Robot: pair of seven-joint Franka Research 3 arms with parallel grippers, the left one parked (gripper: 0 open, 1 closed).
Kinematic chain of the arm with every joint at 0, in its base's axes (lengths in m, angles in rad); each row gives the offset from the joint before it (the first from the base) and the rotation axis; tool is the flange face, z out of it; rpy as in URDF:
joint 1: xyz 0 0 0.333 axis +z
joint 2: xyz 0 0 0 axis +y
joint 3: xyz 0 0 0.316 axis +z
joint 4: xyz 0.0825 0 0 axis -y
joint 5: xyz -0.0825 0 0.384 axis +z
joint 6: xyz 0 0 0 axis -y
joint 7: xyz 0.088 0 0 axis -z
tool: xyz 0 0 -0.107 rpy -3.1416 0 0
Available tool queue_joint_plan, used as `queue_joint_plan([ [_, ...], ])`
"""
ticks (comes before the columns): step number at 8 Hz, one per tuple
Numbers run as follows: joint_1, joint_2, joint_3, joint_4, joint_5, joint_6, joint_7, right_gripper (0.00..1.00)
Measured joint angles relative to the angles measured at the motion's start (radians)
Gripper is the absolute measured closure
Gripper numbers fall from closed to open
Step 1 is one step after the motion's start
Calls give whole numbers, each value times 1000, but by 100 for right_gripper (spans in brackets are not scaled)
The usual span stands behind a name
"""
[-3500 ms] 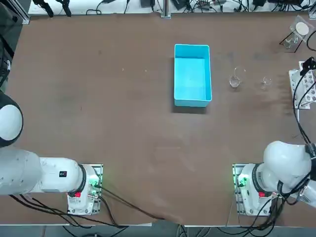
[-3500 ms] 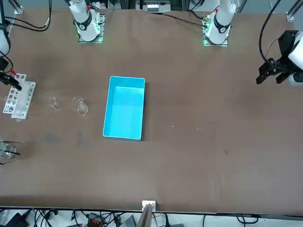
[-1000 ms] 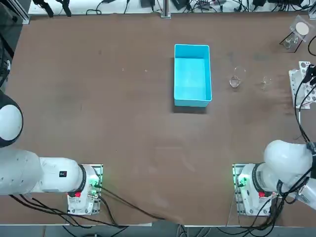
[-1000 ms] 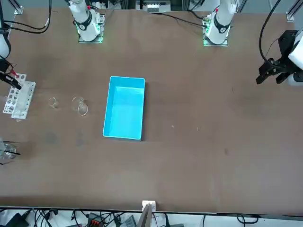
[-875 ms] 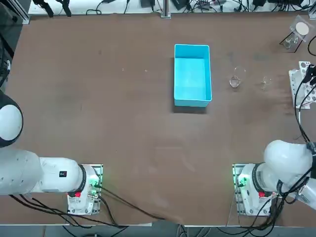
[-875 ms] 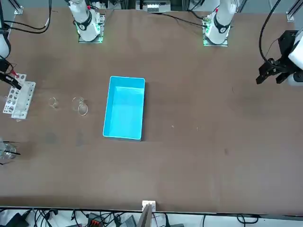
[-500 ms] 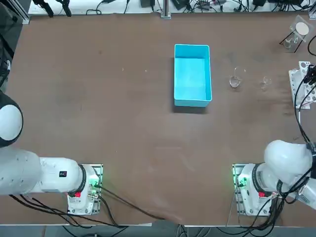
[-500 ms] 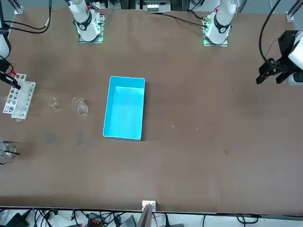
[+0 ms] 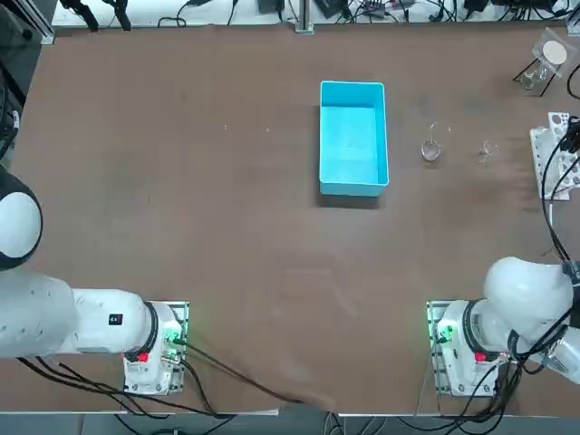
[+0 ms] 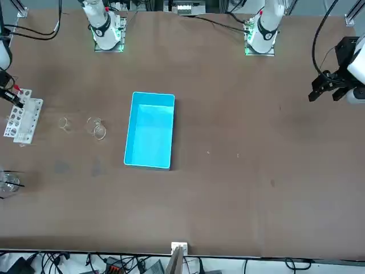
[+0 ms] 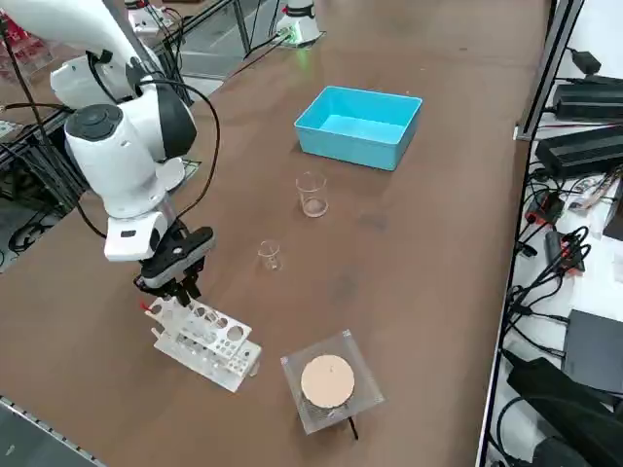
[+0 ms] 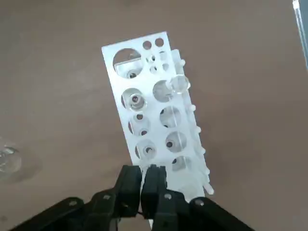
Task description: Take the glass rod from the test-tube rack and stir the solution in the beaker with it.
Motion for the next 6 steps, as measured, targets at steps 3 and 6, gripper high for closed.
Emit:
queue_joint_plan([
  [3,0,-68,0,32,0,-91,0,94],
  [6,2,-162,7,172,0,-347,1,94],
])
